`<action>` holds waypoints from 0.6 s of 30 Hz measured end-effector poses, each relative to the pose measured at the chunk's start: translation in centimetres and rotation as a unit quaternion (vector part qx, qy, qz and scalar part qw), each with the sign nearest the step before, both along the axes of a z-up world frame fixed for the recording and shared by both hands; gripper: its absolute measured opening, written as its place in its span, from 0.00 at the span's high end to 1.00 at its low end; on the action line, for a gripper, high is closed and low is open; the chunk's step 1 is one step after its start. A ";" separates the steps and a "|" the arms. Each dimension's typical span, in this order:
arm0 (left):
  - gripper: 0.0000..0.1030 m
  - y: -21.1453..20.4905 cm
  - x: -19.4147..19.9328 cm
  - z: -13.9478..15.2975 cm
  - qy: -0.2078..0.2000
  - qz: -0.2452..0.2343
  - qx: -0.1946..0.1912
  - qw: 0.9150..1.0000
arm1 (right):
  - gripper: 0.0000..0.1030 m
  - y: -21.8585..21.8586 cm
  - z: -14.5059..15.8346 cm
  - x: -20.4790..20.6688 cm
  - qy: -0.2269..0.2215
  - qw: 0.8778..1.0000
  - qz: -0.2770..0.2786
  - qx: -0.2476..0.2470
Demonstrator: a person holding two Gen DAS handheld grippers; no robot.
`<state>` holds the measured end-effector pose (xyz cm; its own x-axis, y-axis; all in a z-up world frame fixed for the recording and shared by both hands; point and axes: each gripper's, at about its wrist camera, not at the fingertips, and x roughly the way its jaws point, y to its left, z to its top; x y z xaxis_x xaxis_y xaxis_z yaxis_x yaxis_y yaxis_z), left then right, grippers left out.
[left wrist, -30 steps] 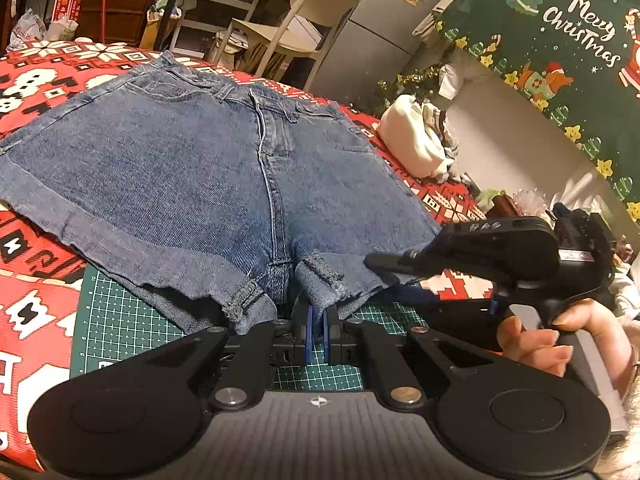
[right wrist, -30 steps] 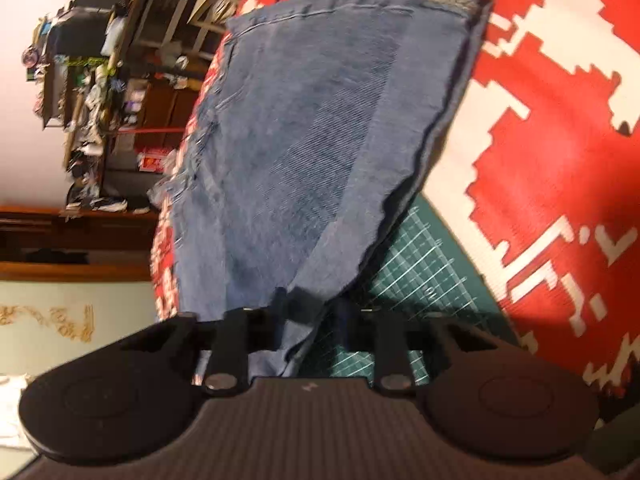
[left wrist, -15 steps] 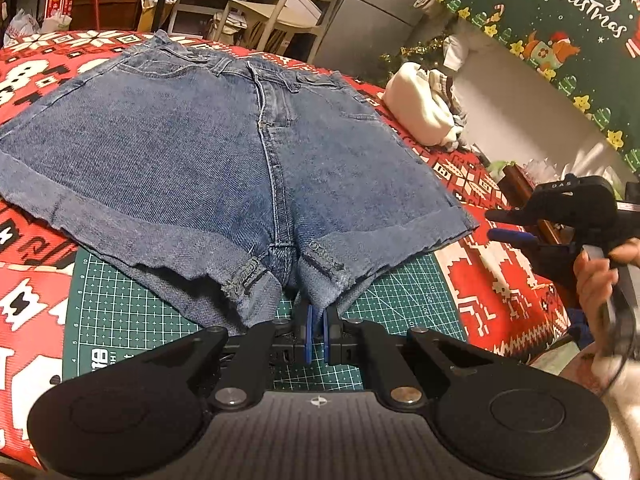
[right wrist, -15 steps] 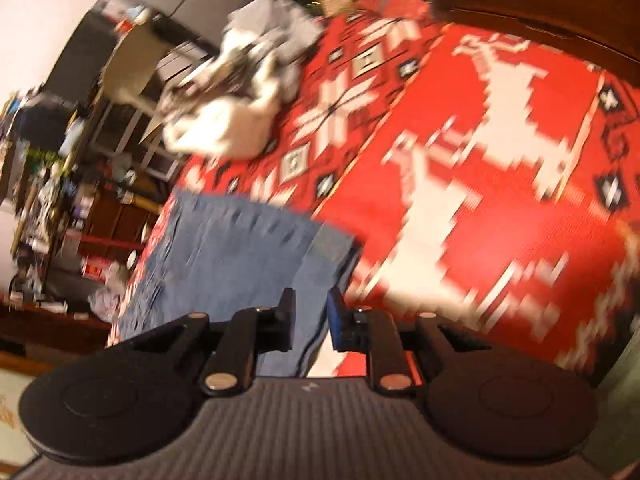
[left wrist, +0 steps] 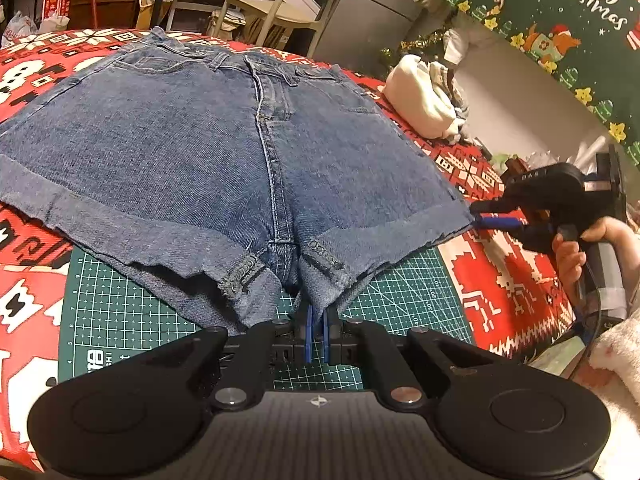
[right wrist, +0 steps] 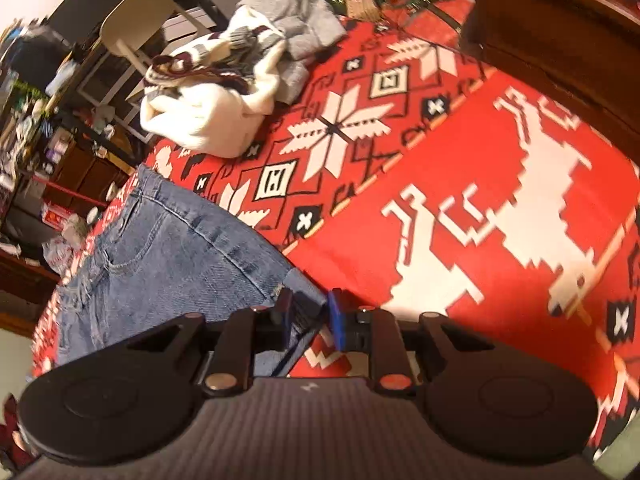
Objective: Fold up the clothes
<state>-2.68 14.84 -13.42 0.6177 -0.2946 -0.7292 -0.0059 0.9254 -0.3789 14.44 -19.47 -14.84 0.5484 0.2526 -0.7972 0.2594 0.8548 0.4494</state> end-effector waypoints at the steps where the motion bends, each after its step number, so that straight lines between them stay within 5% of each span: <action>1: 0.95 -0.1 0.1 -0.1 0.001 -0.001 0.001 1.000 | 0.89 0.3 0.1 0.0 -0.002 1.000 0.006 -0.011; 7: 0.95 -0.6 -0.1 0.0 -0.004 -0.024 0.001 1.000 | 0.95 0.6 1.4 -0.5 -0.039 0.998 -0.006 -0.047; 18: 0.95 -0.8 -0.4 0.0 0.006 -0.042 0.005 0.999 | 0.93 0.0 0.9 -0.9 -0.022 0.998 -0.013 -0.062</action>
